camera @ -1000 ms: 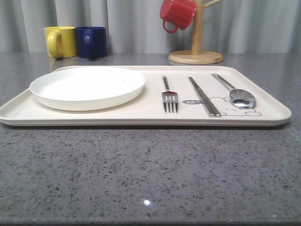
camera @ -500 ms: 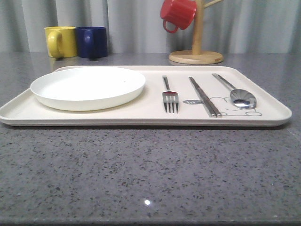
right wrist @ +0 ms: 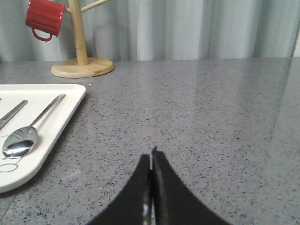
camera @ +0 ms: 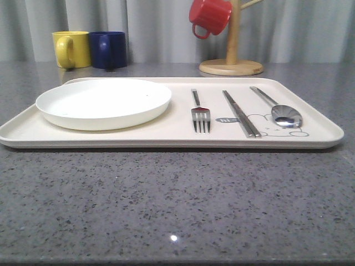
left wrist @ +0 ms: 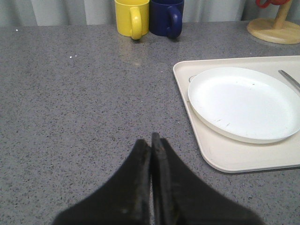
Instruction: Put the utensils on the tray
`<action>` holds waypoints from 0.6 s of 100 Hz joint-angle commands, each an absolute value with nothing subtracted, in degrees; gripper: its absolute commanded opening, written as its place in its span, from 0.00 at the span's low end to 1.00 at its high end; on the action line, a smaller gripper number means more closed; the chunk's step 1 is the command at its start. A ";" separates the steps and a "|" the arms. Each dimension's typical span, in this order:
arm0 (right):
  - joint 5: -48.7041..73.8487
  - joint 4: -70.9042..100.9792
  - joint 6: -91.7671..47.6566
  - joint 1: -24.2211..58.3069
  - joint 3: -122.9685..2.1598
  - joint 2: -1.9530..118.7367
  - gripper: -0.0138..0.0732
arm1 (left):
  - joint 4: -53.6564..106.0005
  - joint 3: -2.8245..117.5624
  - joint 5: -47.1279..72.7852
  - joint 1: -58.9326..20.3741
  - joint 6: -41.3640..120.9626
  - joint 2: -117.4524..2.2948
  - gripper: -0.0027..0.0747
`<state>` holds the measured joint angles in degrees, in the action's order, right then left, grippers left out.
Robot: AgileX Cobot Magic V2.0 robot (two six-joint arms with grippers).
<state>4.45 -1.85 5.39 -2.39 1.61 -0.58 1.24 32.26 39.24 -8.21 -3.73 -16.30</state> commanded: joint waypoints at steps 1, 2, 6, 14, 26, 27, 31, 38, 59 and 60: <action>-0.35 -1.70 4.79 -2.71 1.59 -1.69 0.08 | 1.67 33.76 35.11 -8.71 -4.17 -16.97 0.01; -0.35 -1.70 4.79 -2.71 1.59 -1.69 0.08 | 1.67 33.76 35.11 -8.71 -4.17 -16.97 0.01; -0.35 -1.70 4.79 -2.71 1.59 -1.69 0.08 | 1.67 33.76 35.11 -8.71 -4.17 -16.97 0.01; -0.35 -1.70 4.79 -2.71 1.59 -1.69 0.08 | 1.67 33.76 35.11 -8.71 -4.17 -16.97 0.01; -0.35 -1.70 4.79 -2.71 1.59 -1.69 0.08 | -0.90 33.65 34.90 -8.71 -4.17 -16.97 0.01; -0.35 -1.70 4.79 -2.71 1.59 -1.69 0.08 | -0.89 33.53 34.90 -8.71 -4.17 -16.97 0.01; -0.35 -1.70 4.79 -2.71 1.59 -1.69 0.08 | -1.19 33.29 35.04 -8.71 -4.17 -16.97 0.01; -0.35 -1.70 4.79 -2.71 1.59 -1.69 0.08 | -1.52 32.01 34.80 -8.58 -4.17 -16.97 0.01; -0.35 -1.70 4.79 -2.71 1.59 -1.69 0.08 | -2.10 19.83 11.50 -5.12 -4.17 -14.76 0.01; -0.35 -1.70 4.79 -2.71 1.59 -1.69 0.08 | -2.10 19.46 11.15 -4.97 -4.28 -14.51 0.01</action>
<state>4.45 -1.85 5.29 -2.39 1.61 -0.58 -1.76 22.33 25.05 -6.14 -3.73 -15.75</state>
